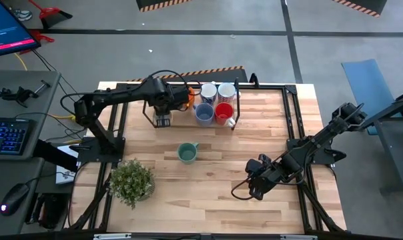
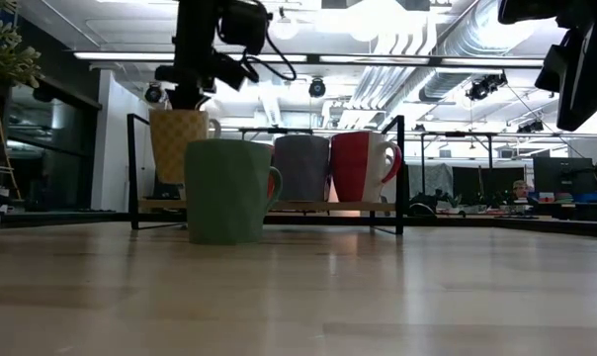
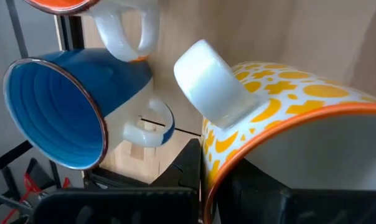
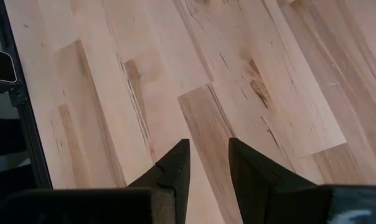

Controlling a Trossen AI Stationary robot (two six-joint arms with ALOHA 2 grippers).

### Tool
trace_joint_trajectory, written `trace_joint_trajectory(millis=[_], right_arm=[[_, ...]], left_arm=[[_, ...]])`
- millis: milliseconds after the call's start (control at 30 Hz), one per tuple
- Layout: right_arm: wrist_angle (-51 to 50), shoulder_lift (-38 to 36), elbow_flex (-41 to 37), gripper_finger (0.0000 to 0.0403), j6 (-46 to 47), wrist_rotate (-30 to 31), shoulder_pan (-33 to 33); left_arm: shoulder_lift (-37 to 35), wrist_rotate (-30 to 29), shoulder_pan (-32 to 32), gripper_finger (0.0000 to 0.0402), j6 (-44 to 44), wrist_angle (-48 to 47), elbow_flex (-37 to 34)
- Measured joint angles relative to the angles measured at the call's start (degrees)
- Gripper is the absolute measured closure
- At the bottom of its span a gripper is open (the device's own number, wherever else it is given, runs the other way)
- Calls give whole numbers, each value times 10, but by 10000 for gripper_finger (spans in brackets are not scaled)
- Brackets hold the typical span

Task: Place coffee mugs
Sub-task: Put the yellow pattern mug on the shelf

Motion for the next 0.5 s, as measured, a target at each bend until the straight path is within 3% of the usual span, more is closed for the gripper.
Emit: trace_joint_trajectory(millis=[500], right_arm=[[14, 0, 0, 314, 0, 0, 0]], left_arm=[[0, -1, 44, 394, 38, 56, -57]])
